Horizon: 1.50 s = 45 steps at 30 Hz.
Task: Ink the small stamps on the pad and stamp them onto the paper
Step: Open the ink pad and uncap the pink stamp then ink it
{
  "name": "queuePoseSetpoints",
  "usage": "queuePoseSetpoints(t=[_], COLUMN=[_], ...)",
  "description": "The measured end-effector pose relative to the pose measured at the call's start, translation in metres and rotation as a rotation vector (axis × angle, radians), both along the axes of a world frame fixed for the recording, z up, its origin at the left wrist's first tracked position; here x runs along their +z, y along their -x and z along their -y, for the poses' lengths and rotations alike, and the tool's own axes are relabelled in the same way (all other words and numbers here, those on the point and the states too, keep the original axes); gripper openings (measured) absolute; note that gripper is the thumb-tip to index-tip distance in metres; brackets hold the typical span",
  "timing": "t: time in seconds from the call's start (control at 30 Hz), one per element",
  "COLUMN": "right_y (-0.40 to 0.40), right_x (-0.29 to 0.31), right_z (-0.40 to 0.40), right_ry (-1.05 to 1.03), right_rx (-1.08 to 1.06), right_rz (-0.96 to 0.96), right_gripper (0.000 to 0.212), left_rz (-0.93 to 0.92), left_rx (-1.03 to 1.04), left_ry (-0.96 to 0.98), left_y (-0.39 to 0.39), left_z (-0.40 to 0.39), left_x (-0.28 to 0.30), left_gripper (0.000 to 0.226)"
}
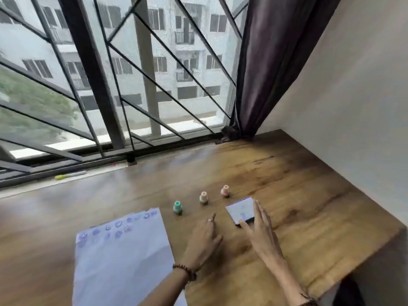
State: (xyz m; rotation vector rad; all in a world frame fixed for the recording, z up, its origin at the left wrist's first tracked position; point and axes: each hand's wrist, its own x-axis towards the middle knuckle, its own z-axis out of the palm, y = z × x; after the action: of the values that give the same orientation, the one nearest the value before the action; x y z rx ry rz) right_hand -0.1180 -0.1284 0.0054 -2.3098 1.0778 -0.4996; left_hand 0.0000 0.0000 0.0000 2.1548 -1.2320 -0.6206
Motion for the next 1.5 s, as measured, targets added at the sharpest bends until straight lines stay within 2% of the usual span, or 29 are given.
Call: queuePoseSetpoints(t=[0.17, 0.33, 0.47, 0.57, 0.7, 0.9, 0.97, 1.03, 1.13, 1.17, 1.23, 1.33, 1.5], right_y=[0.0, -0.004, 0.001, 0.004, 0.001, 0.0, 0.0, 0.004, 0.015, 0.016, 0.016, 0.012, 0.014], right_x=[-0.013, -0.033, -0.035, -0.037, -0.045, -0.041, -0.029, -0.011, 0.01, 0.015, 0.015, 0.008, -0.01], right_z=[0.021, 0.025, -0.003, -0.034, -0.075, -0.089, -0.087, -0.083, -0.07, -0.065, -0.053, -0.03, 0.003], right_ry=[-0.115, -0.089, -0.103, -0.077, 0.009, 0.01, -0.08, -0.269, -0.369, -0.37, -0.448, -0.546, -0.449], right_rx=[-0.134, -0.147, -0.061, -0.008, 0.024, 0.025, 0.032, 0.034, 0.094, 0.081, -0.037, -0.249, -0.328], right_rz=[0.036, 0.073, 0.158, 0.189, 0.13, 0.049, 0.103, 0.13, 0.208, 0.249, 0.35, 0.477, 0.383], right_gripper=[0.095, 0.087, 0.087, 0.09, 0.096, 0.084, 0.083, 0.08, 0.052, 0.047, 0.038, 0.013, 0.015], left_rz=[0.084, 0.102, -0.016, -0.008, -0.036, -0.093, -0.125, -0.118, -0.132, -0.133, -0.118, -0.127, -0.171], left_rx=[0.031, 0.014, 0.12, 0.171, 0.264, 0.284, 0.297, 0.294, 0.298, 0.303, 0.315, 0.326, 0.328], left_ry=[-0.096, -0.075, 0.013, 0.022, 0.05, 0.118, 0.135, 0.135, 0.167, 0.18, 0.209, 0.234, 0.222], left_y=[-0.019, -0.023, -0.017, -0.013, -0.006, -0.001, -0.004, -0.007, -0.006, -0.005, -0.004, -0.003, -0.003], left_z=[0.04, 0.054, 0.032, -0.001, -0.047, -0.065, -0.066, -0.066, -0.064, -0.063, -0.063, -0.065, -0.067], left_x=[-0.003, -0.008, -0.007, -0.007, -0.015, -0.012, -0.012, -0.013, -0.013, -0.014, -0.017, -0.017, -0.017], left_gripper=[0.064, 0.054, 0.042, 0.036, 0.036, 0.036, 0.031, 0.026, 0.021, 0.026, 0.039, 0.043, 0.029])
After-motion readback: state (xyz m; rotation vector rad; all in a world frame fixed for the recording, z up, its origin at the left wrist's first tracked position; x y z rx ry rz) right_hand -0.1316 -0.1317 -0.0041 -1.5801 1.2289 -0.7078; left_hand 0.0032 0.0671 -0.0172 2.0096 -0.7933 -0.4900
